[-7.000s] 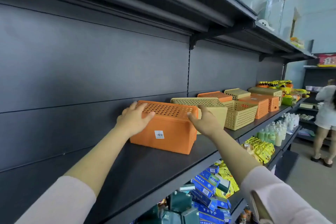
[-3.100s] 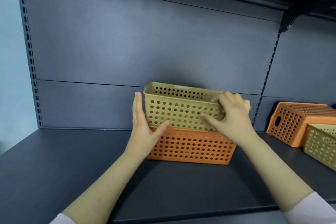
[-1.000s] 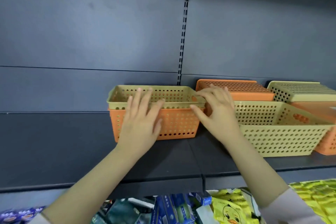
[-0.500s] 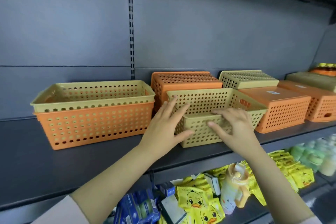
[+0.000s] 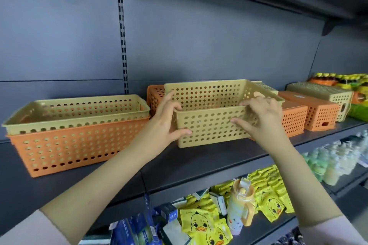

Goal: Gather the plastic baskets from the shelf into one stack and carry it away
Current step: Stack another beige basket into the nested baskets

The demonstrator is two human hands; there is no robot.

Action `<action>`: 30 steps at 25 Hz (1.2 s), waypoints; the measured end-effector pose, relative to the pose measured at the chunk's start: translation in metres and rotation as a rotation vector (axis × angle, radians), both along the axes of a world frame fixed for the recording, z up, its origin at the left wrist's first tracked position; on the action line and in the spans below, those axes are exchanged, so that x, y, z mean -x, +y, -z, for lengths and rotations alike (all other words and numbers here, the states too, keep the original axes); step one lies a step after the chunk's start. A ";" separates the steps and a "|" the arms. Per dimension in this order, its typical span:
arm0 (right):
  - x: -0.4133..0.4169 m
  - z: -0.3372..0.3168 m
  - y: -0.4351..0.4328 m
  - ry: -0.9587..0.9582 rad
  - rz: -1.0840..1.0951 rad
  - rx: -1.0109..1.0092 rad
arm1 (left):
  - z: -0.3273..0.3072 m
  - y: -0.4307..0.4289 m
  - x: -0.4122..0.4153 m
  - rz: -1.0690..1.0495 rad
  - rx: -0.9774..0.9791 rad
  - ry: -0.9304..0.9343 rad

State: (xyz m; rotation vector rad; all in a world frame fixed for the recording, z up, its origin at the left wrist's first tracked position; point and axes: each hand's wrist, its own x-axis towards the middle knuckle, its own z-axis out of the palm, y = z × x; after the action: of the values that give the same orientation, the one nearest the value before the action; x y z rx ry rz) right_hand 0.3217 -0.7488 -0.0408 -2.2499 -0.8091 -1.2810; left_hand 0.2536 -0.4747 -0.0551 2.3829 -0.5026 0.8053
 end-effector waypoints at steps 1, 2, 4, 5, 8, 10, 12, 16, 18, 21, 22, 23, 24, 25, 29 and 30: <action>0.003 -0.012 0.004 -0.041 0.000 -0.014 | -0.012 0.005 0.005 0.000 0.007 -0.032; 0.006 -0.023 0.009 -0.077 -0.004 -0.032 | -0.024 0.009 0.012 0.007 0.030 -0.071; 0.011 -0.042 0.027 -0.155 -0.004 -0.056 | -0.043 0.023 0.028 0.027 0.117 -0.157; 0.013 -0.051 0.040 -0.187 -0.005 -0.061 | -0.050 0.032 0.037 0.019 0.154 -0.203; 0.017 -0.067 0.089 -0.242 -0.050 -0.076 | -0.063 0.065 0.063 -0.041 0.190 -0.284; 0.018 -0.072 0.127 -0.261 -0.098 -0.083 | -0.069 0.096 0.078 -0.081 0.189 -0.304; 0.023 -0.073 0.167 -0.252 -0.139 -0.085 | -0.072 0.135 0.091 -0.117 0.168 -0.319; 0.032 -0.065 0.242 -0.205 -0.232 -0.021 | -0.075 0.212 0.115 -0.237 0.019 -0.247; 0.033 -0.064 0.267 -0.153 -0.317 0.039 | -0.074 0.237 0.121 -0.274 -0.001 -0.148; 0.035 -0.064 0.286 -0.069 -0.392 0.095 | -0.064 0.257 0.128 -0.304 0.068 -0.032; 0.035 -0.064 0.290 -0.044 -0.401 0.108 | -0.060 0.260 0.130 -0.306 0.073 -0.016; 0.036 -0.063 0.292 -0.014 -0.409 0.118 | -0.057 0.262 0.131 -0.315 0.062 -0.003; 0.035 -0.061 0.293 0.019 -0.420 0.124 | -0.055 0.264 0.131 -0.332 0.042 0.013; 0.035 -0.058 0.293 0.056 -0.430 0.127 | -0.054 0.267 0.131 -0.356 0.017 0.031; 0.032 -0.036 0.299 0.202 -0.439 0.116 | -0.046 0.276 0.127 -0.396 -0.053 0.111; 0.031 -0.030 0.300 0.215 -0.440 0.112 | -0.041 0.278 0.126 -0.392 -0.064 0.129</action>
State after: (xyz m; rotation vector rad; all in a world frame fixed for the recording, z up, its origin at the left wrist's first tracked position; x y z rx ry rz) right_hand 0.2903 -0.4488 -0.0108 -2.0849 -1.2300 -0.7950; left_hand 0.1271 -0.1965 -0.0145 2.6127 -0.0052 0.8004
